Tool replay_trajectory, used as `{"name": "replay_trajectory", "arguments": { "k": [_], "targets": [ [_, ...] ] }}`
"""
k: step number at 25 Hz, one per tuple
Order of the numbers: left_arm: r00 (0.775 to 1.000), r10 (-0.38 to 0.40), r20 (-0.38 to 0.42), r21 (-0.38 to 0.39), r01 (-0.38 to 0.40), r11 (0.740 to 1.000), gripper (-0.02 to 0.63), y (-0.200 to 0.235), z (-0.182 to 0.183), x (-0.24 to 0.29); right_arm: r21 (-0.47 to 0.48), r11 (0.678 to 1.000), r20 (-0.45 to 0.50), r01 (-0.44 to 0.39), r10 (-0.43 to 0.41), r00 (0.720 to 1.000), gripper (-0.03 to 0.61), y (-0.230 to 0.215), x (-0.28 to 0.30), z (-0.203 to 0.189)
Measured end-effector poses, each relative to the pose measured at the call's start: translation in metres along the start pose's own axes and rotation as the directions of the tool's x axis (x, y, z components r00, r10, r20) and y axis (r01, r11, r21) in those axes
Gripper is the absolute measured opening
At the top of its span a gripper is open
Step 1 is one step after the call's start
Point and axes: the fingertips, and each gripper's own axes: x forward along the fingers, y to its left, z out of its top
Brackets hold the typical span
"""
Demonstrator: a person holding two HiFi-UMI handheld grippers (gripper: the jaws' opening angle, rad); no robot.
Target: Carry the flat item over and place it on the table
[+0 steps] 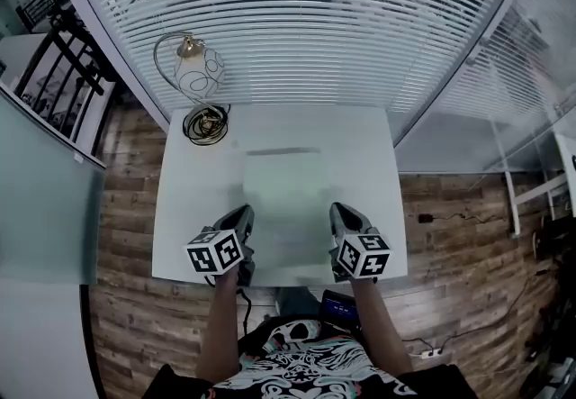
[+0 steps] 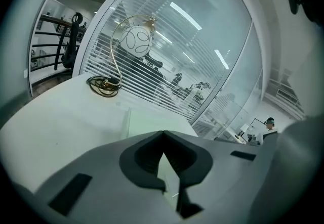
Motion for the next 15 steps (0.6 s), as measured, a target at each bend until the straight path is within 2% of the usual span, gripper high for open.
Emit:
{"name": "replay_trajectory", "arguments": {
  "k": [3, 7, 15],
  "targets": [
    [0.999, -0.002, 0.041, 0.023, 0.001, 1.000, 0.006, -0.006, 0.009, -0.009, -0.037, 0.999, 0.027, 0.006, -0.005, 1.000, 0.006, 0.006, -0.009, 0.006],
    [0.994, -0.030, 0.103, 0.077, 0.022, 0.997, 0.006, -0.021, 0.021, -0.022, -0.076, 0.997, 0.074, -0.027, 0.032, 0.997, 0.006, 0.018, -0.020, 0.018],
    [0.986, -0.041, 0.161, 0.124, 0.021, 0.992, 0.006, -0.034, 0.027, -0.038, -0.130, 0.991, 0.075, -0.032, 0.042, 0.996, 0.006, 0.031, -0.033, 0.017]
  ]
}}
